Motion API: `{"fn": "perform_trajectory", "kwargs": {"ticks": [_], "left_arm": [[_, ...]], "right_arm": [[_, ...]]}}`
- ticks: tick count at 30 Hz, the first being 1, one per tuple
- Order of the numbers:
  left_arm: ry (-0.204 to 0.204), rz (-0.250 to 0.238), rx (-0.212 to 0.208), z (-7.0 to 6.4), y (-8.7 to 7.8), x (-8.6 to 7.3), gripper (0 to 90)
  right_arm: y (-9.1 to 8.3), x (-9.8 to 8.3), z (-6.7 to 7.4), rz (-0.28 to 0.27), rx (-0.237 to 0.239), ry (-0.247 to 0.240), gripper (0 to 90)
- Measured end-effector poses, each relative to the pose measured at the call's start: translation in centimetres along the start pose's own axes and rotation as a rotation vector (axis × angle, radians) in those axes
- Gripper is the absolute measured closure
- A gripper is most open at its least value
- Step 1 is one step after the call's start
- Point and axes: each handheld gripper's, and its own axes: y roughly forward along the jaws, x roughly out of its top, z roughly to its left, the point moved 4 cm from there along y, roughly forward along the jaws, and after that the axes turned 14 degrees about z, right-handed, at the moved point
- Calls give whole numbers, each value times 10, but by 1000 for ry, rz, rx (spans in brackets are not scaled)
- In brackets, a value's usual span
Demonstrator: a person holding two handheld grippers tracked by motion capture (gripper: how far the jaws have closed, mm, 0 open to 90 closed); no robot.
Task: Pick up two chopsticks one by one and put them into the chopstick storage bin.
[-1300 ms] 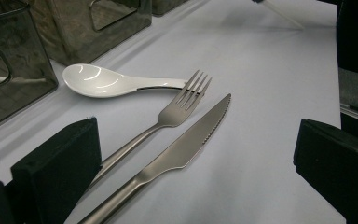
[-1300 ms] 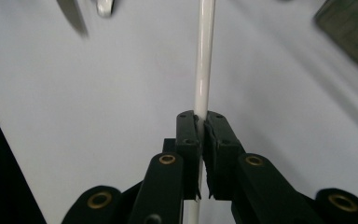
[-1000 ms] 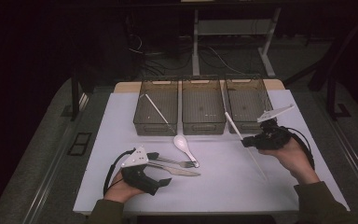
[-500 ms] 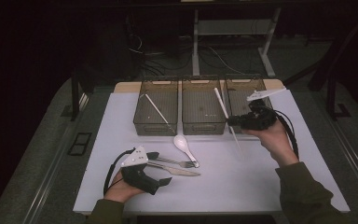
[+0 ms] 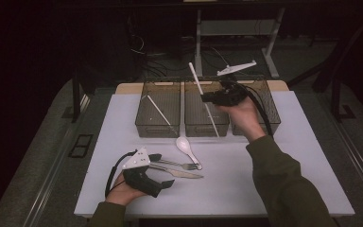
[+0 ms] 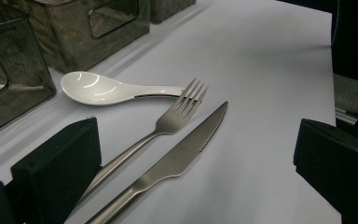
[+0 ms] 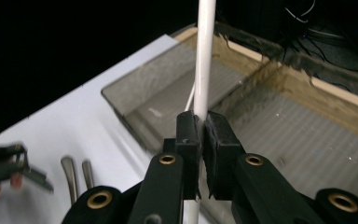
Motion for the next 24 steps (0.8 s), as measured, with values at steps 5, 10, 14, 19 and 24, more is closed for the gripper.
{"fn": "perform_trajectory", "kwargs": {"ticks": [5,10,14,19,24], "left_arm": [[2,-4,-1,-1,1,1,0],[5,-6,-7,-1,1,2,0],[9,-10,-13,-1,0,2,0],[7,-17,-17,0,-1,2,0],[7,-26,-21,0,-2,3,0]], "right_arm": [[17,30,9,-25,-15,-13,846],[38,57,18,-53,-16,-23,846],[56,72,22,-54,-20,-18,846],[74,88,31,-48,-29,-22,846],[93,95,32,-27,-47,-20,846]]}}
